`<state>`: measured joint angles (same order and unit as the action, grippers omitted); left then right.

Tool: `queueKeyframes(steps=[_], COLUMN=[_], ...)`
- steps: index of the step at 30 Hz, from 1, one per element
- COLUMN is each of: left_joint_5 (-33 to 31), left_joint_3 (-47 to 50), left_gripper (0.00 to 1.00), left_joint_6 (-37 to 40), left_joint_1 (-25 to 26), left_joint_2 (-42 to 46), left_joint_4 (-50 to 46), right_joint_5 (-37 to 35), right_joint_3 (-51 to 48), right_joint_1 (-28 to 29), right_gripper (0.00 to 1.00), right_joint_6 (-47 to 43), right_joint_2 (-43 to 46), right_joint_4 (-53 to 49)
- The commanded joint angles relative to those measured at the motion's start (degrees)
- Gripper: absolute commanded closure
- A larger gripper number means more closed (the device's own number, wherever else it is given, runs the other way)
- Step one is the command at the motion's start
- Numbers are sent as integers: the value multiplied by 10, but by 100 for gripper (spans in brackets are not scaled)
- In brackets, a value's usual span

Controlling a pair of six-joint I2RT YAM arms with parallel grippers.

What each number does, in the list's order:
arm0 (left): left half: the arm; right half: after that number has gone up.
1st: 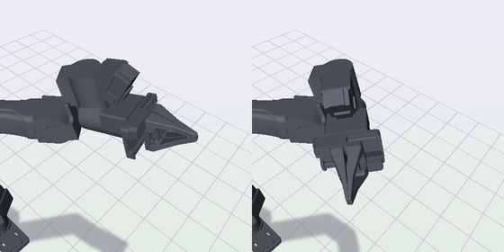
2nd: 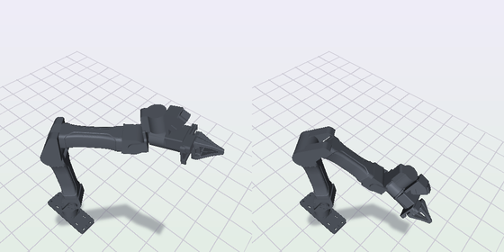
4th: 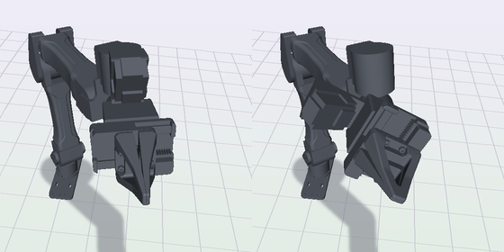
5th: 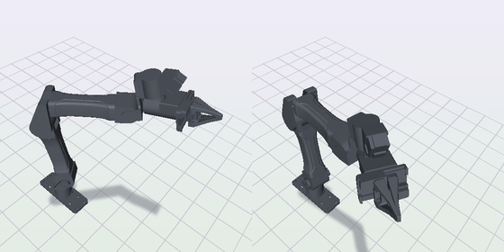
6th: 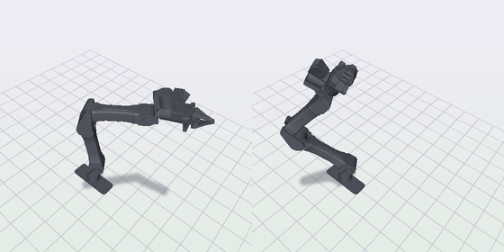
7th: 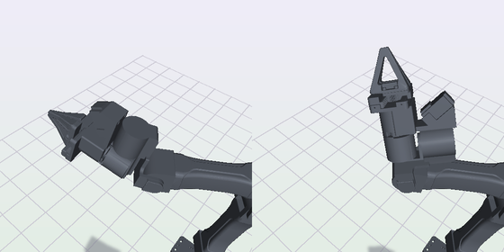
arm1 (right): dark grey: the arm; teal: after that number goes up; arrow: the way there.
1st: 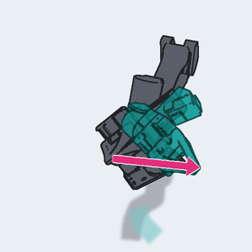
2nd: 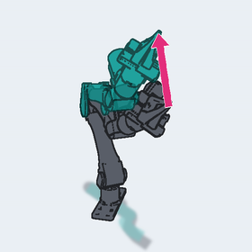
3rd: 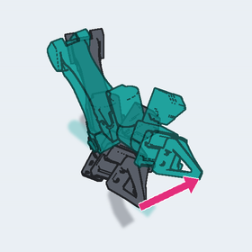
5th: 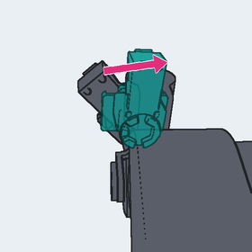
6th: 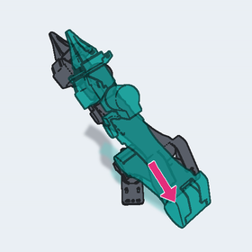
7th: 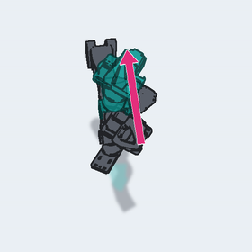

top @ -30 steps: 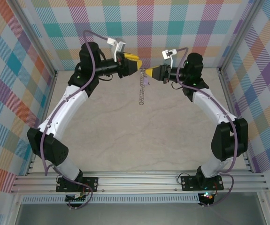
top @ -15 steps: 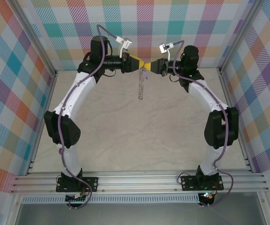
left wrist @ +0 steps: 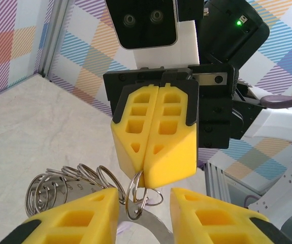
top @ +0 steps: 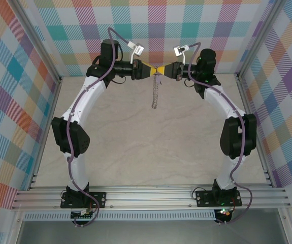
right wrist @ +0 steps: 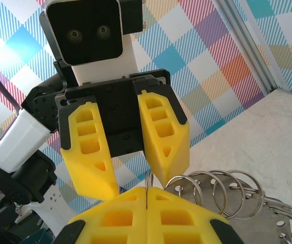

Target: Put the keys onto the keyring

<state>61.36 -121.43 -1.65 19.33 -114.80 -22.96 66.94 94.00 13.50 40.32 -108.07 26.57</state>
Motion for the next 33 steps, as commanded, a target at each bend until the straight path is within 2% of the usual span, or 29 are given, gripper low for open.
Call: queueKeyframes(steps=[1,16,24,33], left_joint_5=[24,29,18,10], left_joint_3=[-19,-18,-17,-12], left_gripper=[70,78,70,68], left_joint_6=[11,-3,-4,-4], left_joint_1=[-8,-3,-3,-3], left_joint_2=[-6,-8,-3,6], left_joint_4=[-14,3,6,11], right_joint_5=[16,18,20,21], right_joint_3=[13,7,6,3], right_joint_1=[-2,-2,-2,-2], right_gripper=[100,100,100,100], right_joint_6=[12,26,28,29], right_joint_2=[8,8,9,10], right_joint_4=[39,56,57,56])
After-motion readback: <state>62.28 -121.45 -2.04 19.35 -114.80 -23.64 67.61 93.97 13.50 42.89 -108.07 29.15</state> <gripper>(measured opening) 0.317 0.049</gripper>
